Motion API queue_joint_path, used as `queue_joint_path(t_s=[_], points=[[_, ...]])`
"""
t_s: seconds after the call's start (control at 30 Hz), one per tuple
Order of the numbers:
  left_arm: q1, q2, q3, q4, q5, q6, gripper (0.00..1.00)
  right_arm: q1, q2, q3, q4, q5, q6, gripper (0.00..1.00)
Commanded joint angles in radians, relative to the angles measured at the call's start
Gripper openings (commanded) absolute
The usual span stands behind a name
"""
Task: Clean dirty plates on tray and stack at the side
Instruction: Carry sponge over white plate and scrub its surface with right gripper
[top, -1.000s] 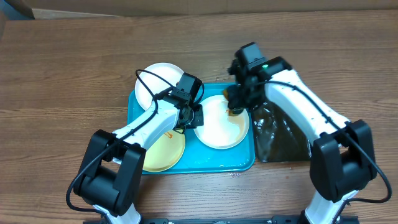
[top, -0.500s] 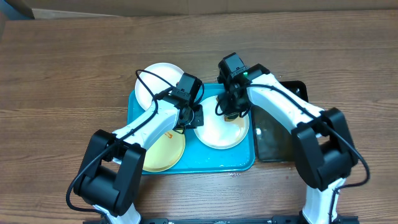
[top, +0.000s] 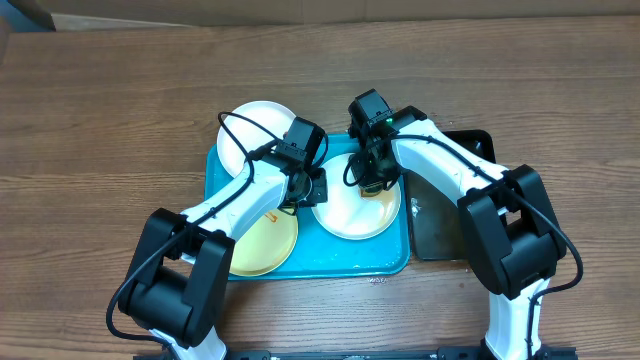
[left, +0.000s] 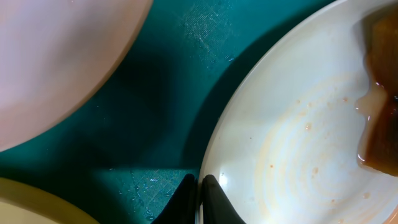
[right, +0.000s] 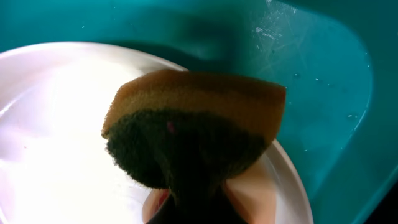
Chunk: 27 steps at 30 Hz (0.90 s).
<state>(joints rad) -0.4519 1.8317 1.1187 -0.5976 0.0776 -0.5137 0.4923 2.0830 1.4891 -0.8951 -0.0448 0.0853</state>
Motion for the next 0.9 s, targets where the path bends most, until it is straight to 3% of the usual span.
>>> queue_joint_path(t_s=[0.0, 0.13, 0.2, 0.27, 0.37, 0.53, 0.67, 0.87], points=[[-0.007, 0.012, -0.006, -0.001, -0.006, 0.020, 0.08, -0.005, 0.021, -0.003, 0.028, 0.015, -0.008, 0.08], [-0.007, 0.012, -0.006, -0.002, -0.006, 0.020, 0.08, -0.017, 0.021, -0.003, 0.052, 0.013, -0.007, 0.09], [-0.007, 0.012, -0.006, -0.004, -0.006, 0.020, 0.08, -0.017, 0.021, -0.003, 0.048, 0.013, -0.007, 0.17], [-0.007, 0.012, -0.006, -0.004, -0.006, 0.020, 0.09, -0.017, 0.021, -0.003, 0.045, 0.013, -0.007, 0.18], [-0.007, 0.012, -0.006, -0.004, -0.006, 0.020, 0.10, -0.017, 0.019, 0.018, 0.023, 0.005, -0.007, 0.13], [-0.007, 0.012, -0.006, -0.003, -0.006, 0.020, 0.11, -0.017, 0.017, 0.073, -0.031, -0.008, -0.008, 0.14], [-0.007, 0.012, -0.006, -0.006, -0.006, 0.020, 0.11, -0.018, 0.018, 0.068, -0.034, 0.008, -0.012, 0.07], [-0.007, 0.012, -0.006, -0.007, -0.006, 0.020, 0.10, -0.018, 0.018, 0.042, 0.009, 0.055, -0.012, 0.05]])
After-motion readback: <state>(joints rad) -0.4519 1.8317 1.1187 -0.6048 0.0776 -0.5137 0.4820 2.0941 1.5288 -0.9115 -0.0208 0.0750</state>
